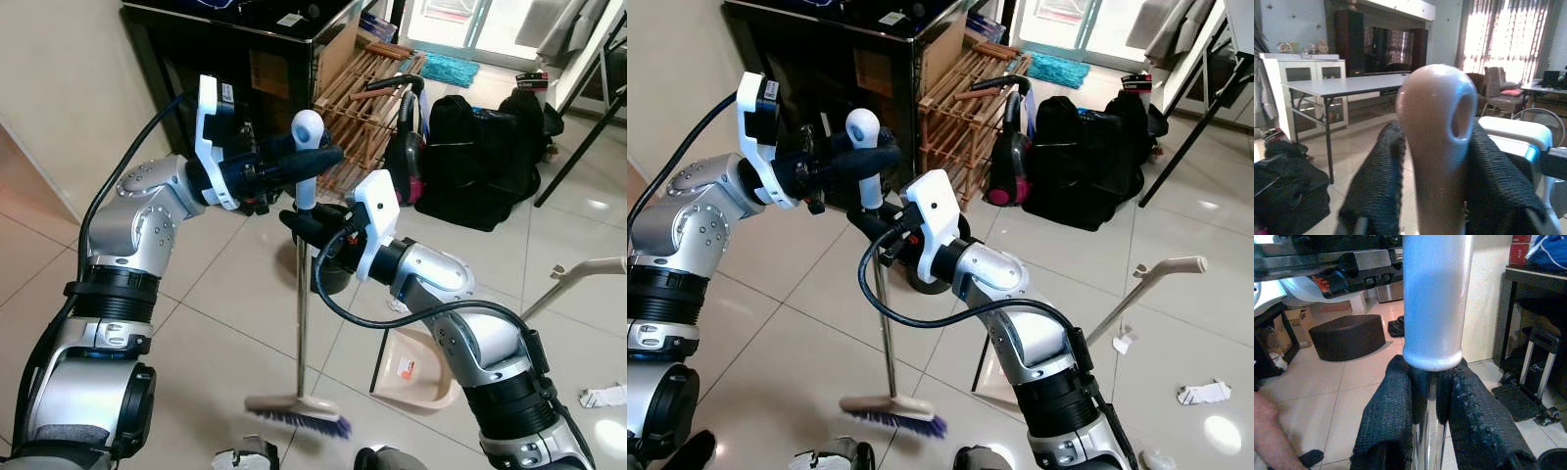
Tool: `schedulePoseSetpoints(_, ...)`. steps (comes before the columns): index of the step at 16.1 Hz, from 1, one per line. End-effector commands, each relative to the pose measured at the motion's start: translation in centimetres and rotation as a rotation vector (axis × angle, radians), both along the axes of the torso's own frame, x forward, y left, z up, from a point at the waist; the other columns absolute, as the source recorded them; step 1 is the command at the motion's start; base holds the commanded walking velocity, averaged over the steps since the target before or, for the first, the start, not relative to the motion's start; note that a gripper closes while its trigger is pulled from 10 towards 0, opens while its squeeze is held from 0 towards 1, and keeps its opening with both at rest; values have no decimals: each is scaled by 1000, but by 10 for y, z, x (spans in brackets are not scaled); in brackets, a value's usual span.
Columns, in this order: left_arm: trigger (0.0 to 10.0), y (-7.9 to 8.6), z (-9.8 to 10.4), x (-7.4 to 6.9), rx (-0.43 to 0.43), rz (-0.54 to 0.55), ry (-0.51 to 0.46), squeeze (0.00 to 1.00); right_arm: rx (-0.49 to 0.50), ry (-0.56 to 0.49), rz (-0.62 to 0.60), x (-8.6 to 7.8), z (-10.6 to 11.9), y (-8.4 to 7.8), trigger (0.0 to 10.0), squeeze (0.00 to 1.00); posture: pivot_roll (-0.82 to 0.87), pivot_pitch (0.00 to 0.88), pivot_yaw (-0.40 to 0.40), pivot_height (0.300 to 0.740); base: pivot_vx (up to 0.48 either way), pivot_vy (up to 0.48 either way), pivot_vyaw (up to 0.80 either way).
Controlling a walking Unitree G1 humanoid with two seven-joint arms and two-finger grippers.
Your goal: Sweep floor
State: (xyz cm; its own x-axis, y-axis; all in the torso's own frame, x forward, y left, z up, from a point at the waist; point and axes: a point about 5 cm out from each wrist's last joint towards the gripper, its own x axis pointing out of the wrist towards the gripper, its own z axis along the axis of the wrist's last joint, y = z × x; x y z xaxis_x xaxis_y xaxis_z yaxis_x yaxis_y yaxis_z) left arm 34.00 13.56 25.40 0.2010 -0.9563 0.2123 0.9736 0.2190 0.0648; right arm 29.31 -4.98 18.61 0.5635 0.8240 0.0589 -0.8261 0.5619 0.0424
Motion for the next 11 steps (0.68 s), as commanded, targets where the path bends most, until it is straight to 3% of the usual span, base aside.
schedulePoseSetpoints(1,10000,3,8,1,11,14,-31,0,12,-28,8,1,6,-1,0,0,-20,62,15,740,0,0,0)
schedulePoseSetpoints(11,10000,20,11,-2,119,-30,-22,0,-21,-54,34,1,5,-5,0,0,-12,60,16,740,0,0,0)
